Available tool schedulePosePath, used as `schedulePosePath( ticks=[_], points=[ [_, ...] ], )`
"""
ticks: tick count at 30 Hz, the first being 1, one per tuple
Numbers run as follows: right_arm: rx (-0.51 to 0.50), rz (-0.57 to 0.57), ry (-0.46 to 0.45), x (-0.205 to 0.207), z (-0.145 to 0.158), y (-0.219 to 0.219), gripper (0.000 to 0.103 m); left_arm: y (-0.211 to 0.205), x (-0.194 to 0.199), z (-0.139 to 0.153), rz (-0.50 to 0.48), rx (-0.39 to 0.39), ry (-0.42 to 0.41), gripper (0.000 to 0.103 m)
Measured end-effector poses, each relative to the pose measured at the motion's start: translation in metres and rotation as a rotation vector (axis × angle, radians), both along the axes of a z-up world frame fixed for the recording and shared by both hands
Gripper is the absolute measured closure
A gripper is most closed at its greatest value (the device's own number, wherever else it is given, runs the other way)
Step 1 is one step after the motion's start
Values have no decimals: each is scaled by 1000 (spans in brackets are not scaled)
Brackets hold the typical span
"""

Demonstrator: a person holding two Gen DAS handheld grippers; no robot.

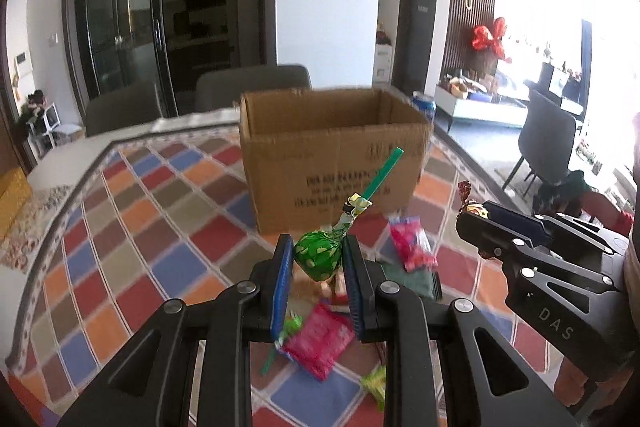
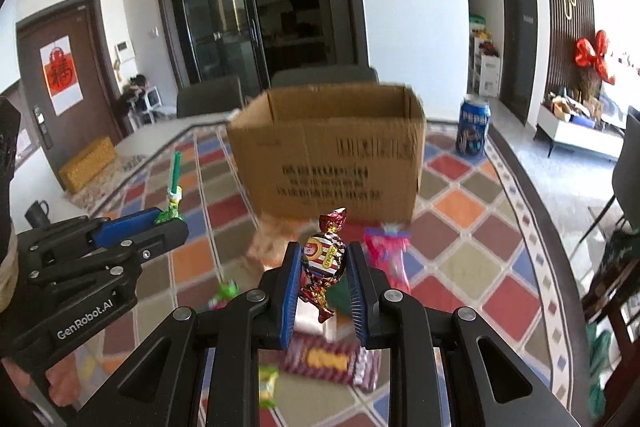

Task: Organize snacks
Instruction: 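Grasp and lift the green lollipop with the left tool while the right tool lifts the candy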

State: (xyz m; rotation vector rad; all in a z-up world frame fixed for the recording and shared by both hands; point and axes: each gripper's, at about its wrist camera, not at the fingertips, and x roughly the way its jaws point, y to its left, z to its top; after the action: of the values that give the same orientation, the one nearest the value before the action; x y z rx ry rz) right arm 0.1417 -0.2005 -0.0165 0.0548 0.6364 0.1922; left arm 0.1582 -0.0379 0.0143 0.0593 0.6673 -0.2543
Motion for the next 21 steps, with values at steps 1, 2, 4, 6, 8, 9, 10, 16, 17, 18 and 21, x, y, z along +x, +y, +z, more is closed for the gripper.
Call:
schedulePosePath(
  ticks=[1,2,4,6,8,9,10,16,17,18,21],
  points=[
    [-1,1,-14,2,4,1,79,1,5,5,-1,-15,-3,78],
    [-2,0,-28,5,8,2,79,1,8,10,0,-24,-7,78],
    [3,2,-55,12,19,3,79,1,16,19,2,-23,-33,78],
    [10,3,-70,20,26,3,79,1,24,27,1,-25,-48,78],
    [14,5,-86,28,34,3,79,2,35,33,-5,-36,-48,78],
    [13,1,-90,33,37,3,79,2,41,37,-11,-40,-49,78],
    [13,4,-94,38,41,3,79,2,46,40,-10,-37,-53,78],
    [1,1,-126,67,60,4,79,1,79,57,-18,-33,-60,78],
    [-4,3,-129,72,62,5,79,1,84,58,-16,-30,-61,78],
    [-12,-2,-134,78,65,6,79,1,91,60,-16,-27,-62,78],
    [-39,-6,-145,94,70,7,79,1,112,65,-14,-25,-48,78]
  ],
)
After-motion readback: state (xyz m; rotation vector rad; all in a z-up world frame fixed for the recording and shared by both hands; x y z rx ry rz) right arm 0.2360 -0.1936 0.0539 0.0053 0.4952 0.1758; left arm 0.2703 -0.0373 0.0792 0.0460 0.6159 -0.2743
